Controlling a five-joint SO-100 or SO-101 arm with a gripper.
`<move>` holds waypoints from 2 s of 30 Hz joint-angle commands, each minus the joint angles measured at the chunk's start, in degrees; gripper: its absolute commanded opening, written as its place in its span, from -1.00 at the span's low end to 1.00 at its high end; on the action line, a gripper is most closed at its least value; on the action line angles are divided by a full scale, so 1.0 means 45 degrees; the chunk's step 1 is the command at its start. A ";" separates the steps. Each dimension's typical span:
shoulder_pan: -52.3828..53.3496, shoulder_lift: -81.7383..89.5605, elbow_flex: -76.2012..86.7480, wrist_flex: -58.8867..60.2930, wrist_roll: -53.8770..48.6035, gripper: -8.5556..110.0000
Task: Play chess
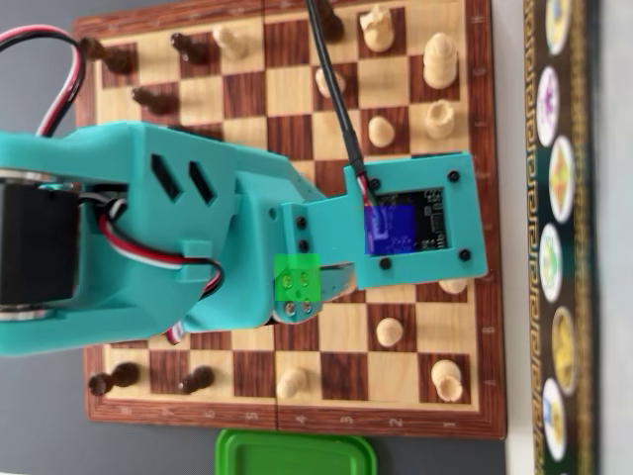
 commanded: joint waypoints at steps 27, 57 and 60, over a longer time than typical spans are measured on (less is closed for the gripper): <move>0.1484 0.3652 0.3555 0.0039 0.0039 -0.74; 0.1348 0.2246 0.4277 -0.0137 0.0000 -0.74; 0.1348 0.2148 0.4355 -0.0703 -0.0039 -0.74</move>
